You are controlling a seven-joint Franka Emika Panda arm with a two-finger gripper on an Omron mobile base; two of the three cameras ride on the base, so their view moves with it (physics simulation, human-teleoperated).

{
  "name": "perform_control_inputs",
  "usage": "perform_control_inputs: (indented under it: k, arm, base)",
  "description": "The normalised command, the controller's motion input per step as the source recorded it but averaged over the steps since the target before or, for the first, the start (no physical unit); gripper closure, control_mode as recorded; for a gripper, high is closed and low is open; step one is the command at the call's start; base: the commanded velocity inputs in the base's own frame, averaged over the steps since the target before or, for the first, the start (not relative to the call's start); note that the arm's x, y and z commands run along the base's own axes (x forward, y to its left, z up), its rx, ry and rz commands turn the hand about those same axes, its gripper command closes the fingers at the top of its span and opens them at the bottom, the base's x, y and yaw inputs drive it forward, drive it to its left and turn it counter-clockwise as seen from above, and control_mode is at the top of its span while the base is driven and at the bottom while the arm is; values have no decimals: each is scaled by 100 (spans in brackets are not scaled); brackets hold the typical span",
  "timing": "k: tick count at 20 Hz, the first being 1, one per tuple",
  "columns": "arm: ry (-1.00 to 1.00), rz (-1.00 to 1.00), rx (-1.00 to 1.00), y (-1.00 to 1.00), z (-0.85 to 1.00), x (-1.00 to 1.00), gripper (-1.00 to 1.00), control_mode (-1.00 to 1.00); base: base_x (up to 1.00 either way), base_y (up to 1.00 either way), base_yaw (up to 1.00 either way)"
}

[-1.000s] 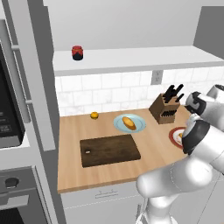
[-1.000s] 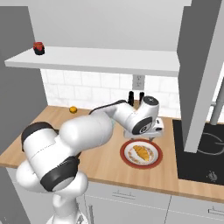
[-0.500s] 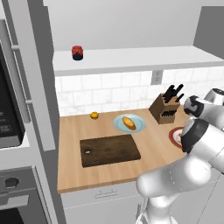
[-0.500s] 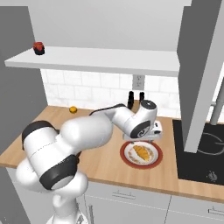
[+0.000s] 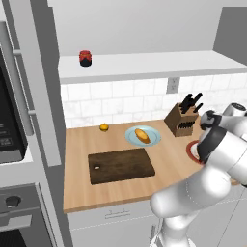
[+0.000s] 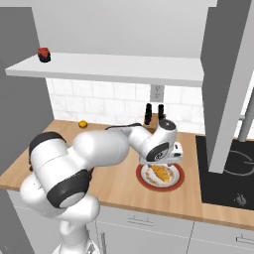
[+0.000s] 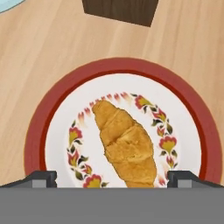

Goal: From the different types of pastries on the counter, select a croissant and place it on the cutting board. Then retrieve a jar of jam from the cabinet and place it alongside the croissant on the cutting board.

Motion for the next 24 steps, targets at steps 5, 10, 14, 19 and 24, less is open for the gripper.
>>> perform_control_inputs:
  k: [5,10,14,19,24]
  arm:
    - [3,0,0,0,-12,0,-100,-100]
    - [0,0,0,0,-1,24,-100,-100]
    - [0,0,0,0,-3,29,-100,-100]
    - [0,0,0,-3,-5,0,-100,-100]
    - [0,1,0,-9,-30,0,-100,-100]
  base:
    - [0,0,0]
    - [0,0,0]
    - [0,0,0]
    - [0,0,0]
    - [0,0,0]
